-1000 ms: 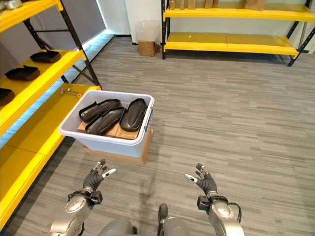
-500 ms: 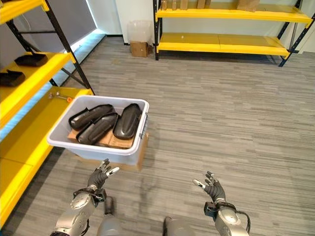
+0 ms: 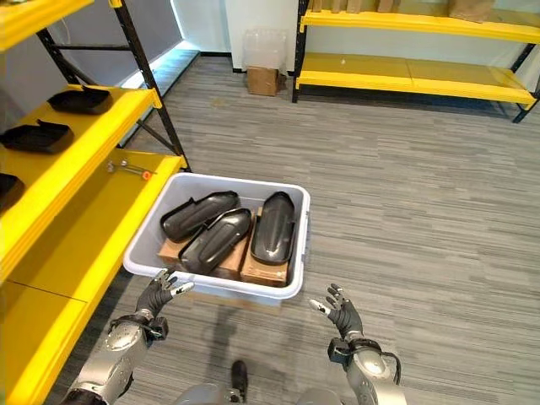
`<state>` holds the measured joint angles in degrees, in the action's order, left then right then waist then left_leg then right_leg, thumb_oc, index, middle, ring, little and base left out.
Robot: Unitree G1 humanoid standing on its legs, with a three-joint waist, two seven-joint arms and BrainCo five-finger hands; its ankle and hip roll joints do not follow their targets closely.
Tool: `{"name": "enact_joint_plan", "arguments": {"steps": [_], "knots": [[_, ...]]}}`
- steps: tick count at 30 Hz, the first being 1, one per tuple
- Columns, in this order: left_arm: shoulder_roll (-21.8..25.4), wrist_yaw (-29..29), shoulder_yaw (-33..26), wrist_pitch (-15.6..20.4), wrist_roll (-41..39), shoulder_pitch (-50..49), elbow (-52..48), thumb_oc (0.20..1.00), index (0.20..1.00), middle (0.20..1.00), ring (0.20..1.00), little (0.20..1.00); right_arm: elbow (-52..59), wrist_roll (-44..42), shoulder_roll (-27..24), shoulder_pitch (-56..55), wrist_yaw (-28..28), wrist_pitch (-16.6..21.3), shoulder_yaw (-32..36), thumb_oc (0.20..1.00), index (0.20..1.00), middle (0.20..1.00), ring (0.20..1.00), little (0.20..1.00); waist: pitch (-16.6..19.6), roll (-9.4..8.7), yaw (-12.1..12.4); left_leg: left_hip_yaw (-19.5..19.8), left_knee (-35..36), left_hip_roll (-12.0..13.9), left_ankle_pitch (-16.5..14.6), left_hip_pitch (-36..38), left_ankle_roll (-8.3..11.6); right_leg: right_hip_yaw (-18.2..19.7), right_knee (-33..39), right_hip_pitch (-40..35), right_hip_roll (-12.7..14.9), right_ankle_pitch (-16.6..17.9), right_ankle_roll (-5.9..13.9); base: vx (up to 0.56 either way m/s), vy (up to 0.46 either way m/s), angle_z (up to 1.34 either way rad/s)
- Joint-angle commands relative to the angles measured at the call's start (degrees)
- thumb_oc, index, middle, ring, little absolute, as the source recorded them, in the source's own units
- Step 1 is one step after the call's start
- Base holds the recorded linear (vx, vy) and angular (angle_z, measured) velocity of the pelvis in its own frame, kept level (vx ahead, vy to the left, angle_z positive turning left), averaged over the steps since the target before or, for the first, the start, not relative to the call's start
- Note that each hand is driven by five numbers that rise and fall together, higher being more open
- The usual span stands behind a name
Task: Move parts from the plastic box to the shelf.
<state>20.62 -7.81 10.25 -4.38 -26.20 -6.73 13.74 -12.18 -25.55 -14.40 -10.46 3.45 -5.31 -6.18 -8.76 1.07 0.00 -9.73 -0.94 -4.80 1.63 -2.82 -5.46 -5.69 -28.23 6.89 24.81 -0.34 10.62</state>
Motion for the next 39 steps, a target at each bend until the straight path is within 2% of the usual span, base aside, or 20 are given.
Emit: {"name": "enact_joint_plan", "arguments": {"steps": [1,2,3,4,7,9,11,13,16,18,19,20,24,25,26,28,29,32,35,39], "knots": [[1.23,0.29,-2.64,2.65,0.77,0.06,-6.11,1.0,1.0,1.0,1.0,1.0,1.72,0.31,-1.94,0.85,-0.38,2.09,-0.32,1.0,1.0,1.0,1.0,1.0,-1.81,-0.65,-1.56,3.18,-1.13,6.79,-3.37,-1.53,3.6,-3.1,7.15,-3.61,-9.69,1.82,-4.75,0.12,0.169,-0.13],[1.02,0.32,-2.58,2.62,0.63,0.01,-5.87,1.0,1.0,1.0,1.0,1.0,1.75,0.0,-2.09,1.02,-0.47,2.26,-0.46,1.0,1.0,1.0,1.0,1.0,-2.37,-0.27,-1.76,2.76,-0.33,7.02,-3.65,-0.18,3.62,-4.95,7.32,-1.77,-12.45,-2.5,-5.57,0.11,0.139,-0.23],[0.79,0.48,-2.59,2.55,0.6,-0.03,-5.57,1.0,1.0,1.0,1.0,1.0,1.7,-0.09,-2.36,1.3,-0.51,2.38,-0.53,1.0,1.0,1.0,1.0,1.0,-2.99,-0.26,-2.14,2.53,0.5,6.69,-3.66,1.15,3.6,-5.87,7.76,0.73,-15.23,-3.67,-5.66,0.11,0.101,-0.68],[0.36,0.72,-2.65,2.5,0.36,-0.11,-5.29,1.0,1.0,1.0,1.0,1.0,1.49,-0.21,-2.62,1.55,-0.66,2.58,-0.76,1.0,1.0,1.0,1.0,1.0,-3.75,-0.37,-2.51,2.41,1.53,6.09,-3.72,2.9,3.64,-7.17,9.46,2.47,-17.37,-3.56,-5.31,0.14,0.06,-0.72],[-0.56,1.53,-3.01,2.74,0.5,-0.83,-5.24,1.0,1.0,1.0,1.0,1.0,1.71,-0.14,-2.96,1.63,-1.02,2.86,-1.02,1.0,1.0,1.0,1.0,1.0,-4.49,-0.79,-3.59,2.19,3.56,5.3,-3.88,6.86,4.31,-9.82,19.02,3.48,-19.8,-0.8,-4.89,0.18,-0.008,-0.1],[-0.72,1.94,-2.91,2.84,1.13,-1.29,-5.16,1.0,1.0,1.0,1.0,1.0,2.07,-0.06,-3.04,1.07,-1.13,2.7,-0.81,1.0,1.0,1.0,1.0,1.0,-4.41,-0.97,-4.58,2.55,3.48,5.31,-4.22,7.77,4.56,-6.84,19.95,4.31,-20.97,-0.06,-4.89,0.16,-0.061,-0.11],[-1.88,2.63,-2.77,3.14,1.57,-1.79,-5.15,1.0,1.0,1.0,1.0,1.0,1.28,-0.28,-3.16,0.34,-1.12,2.97,-0.77,1.0,1.0,1.0,1.0,1.0,-3.1,-1.83,-4.06,1.54,1.82,5.32,-5.17,7.72,5.32,-5.21,24.37,-1.06,-22.29,-1.01,-6.42,0.2,-0.126,-0.17],[-2.16,2.62,-2.7,3.09,1.38,-1.73,-5.19,1.0,1.0,1.0,1.0,1.0,1.27,-0.71,-3.53,0.44,-1.06,2.91,-0.53,1.0,1.0,1.0,1.0,1.0,-2.92,-1.93,-3.9,1.22,-0.59,5.46,-6.14,7.21,5.57,-5.45,25.51,-2.26,-22.45,-0.87,-6.7,0.11,-0.089,-0.01],[-2.75,2.77,-2.56,3.02,1.17,-1.78,-5.22,1.0,1.0,1.0,1.0,1.0,1.42,-1.66,-4.38,0.23,-0.93,3.45,0.01,1.0,1.0,1.0,1.0,1.0,-2.95,-2.8,-3.59,0.24,-9.7,6.37,-8.12,4.37,7.03,-6.12,28.2,-5.71,-22.77,-1.36,-7.68,0.11,-0.142,0.15],[-2.97,2.52,-2.32,3.0,0.82,-1.62,-5.14,1.0,1.0,1.0,1.0,1.0,1.63,-2.16,-5.07,0.4,-0.36,3.3,0.22,1.0,1.0,1.0,1.0,1.0,-3.8,-3.02,-3.31,0.68,-17.67,6.83,-7.06,1.25,8.43,-6.56,28.36,-7.25,-22.63,-1.99,-8.55,0.02,-0.081,0.11],[-2.97,2.52,-2.32,3.0,0.82,-1.62,-5.14,1.0,1.0,1.0,1.0,1.0,1.63,-2.16,-5.07,0.4,-0.36,3.3,0.22,1.0,1.0,1.0,1.0,1.0,-3.8,-3.02,-3.31,0.68,-17.67,6.83,-7.06,1.25,8.43,-6.56,28.36,-7.25,-22.63,-1.99,-8.55,0.03,-0.069,0.07],[-3.08,2.03,-2.33,3.17,0.03,-1.69,-5.11,1.0,1.0,1.0,1.0,1.0,1.91,-2.05,-5.81,0.75,-0.62,3.25,0.0,1.0,1.0,1.0,1.0,1.0,-4.63,-3.08,-2.65,2.81,-21.68,6.64,-4.81,-0.52,9.66,-6.4,27.84,-8.0,-22.5,-2.7,-9.29,0.05,-0.032,0.04],[-2.84,1.85,-2.75,2.65,-0.28,-2.43,-5.47,1.0,1.0,1.0,1.0,1.0,2.05,-1.97,-6.14,0.61,-0.48,2.95,0.1,1.0,1.0,1.0,1.0,1.0,-4.28,-3.67,-2.34,3.48,-16.63,11.96,-3.58,-0.12,9.25,-5.69,27.78,-8.87,-21.39,-3.84,-9.08,0.1,0.045,-0.08],[-2.73,1.51,-2.55,2.41,-0.21,-2.3,-5.54,1.0,1.0,1.0,1.0,1.0,2.12,-1.95,-6.07,0.42,0.22,2.98,0.48,1.0,1.0,1.0,1.0,1.0,-3.79,-3.62,-2.34,4.83,-10.83,15.64,-1.11,0.73,9.75,-5.66,27.42,-8.77,-20.57,-4.43,-8.48,0.11,0.079,-0.17],[-2.75,1.5,-2.53,2.4,-0.21,-2.32,-5.55,1.0,1.0,1.0,1.0,1.0,2.13,-1.95,-6.08,0.39,0.23,2.98,0.48,1.0,1.0,1.0,1.0,1.0,-3.83,-3.63,-2.34,4.79,-10.34,15.63,-0.89,1.08,9.81,-5.66,27.36,-8.85,-20.58,-4.51,-8.51,0.11,0.096,-0.18],[-2.79,1.37,-2.35,2.34,-0.06,-2.12,-5.75,1.0,1.0,1.0,1.0,1.0,2.22,-2.02,-6.18,0.29,0.66,3.2,0.96,1.0,1.0,1.0,1.0,1.0,-3.49,-2.83,-2.54,5.46,-4.74,18.46,2.32,1.96,10.79,-5.53,27.14,-8.8,-20.35,-5.35,-7.98,0.1,0.156,-0.06],[-3.09,1.29,-2.23,2.3,0.08,-1.78,-5.93,1.0,1.0,1.0,1.0,1.0,2.21,-2.08,-6.27,0.08,1.33,3.38,1.74,1.0,1.0,1.0,1.0,1.0,-3.37,-1.7,-2.99,4.54,-0.59,21.02,5.35,2.15,12.35,-5.66,26.59,-8.85,-19.57,-6.34,-7.44,0.1,0.189,0.0],[-3.11,1.53,-2.16,2.48,0.27,-1.51,-5.79,1.0,1.0,1.0,1.0,1.0,2.61,-2.17,-6.43,-0.04,1.57,3.43,2.52,1.0,1.0,1.0,1.0,1.0,-3.46,-0.63,-3.26,4.27,0.43,21.12,5.96,2.24,13.05,-5.36,25.92,-8.87,-18.85,-6.69,-7.02,0.1,0.216,0.14],[-3.22,1.85,-2.14,2.69,0.18,-1.84,-5.77,1.0,1.0,1.0,1.0,1.0,2.58,-1.79,-6.18,0.09,1.56,3.5,2.84,1.0,1.0,1.0,1.0,1.0,-3.1,0.45,-3.21,4.44,0.87,20.8,4.56,2.9,13.52,-4.84,25.96,-9.21,-18.35,-6.27,-6.41,0.09,0.179,-0.08],[-2.1,2.02,-2.5,2.9,-0.1,-2.4,-5.9,1.0,1.0,1.0,1.0,1.0,3.55,-1.25,-5.14,-0.14,1.93,3.42,4.28,1.0,1.0,1.0,1.0,1.0,-3.17,0.39,-3.06,2.74,-1.66,17.86,0.25,2.86,12.65,-4.43,27.46,-11.56,-14.02,-4.16,-4.1,0.14,0.286,-0.01]]}}
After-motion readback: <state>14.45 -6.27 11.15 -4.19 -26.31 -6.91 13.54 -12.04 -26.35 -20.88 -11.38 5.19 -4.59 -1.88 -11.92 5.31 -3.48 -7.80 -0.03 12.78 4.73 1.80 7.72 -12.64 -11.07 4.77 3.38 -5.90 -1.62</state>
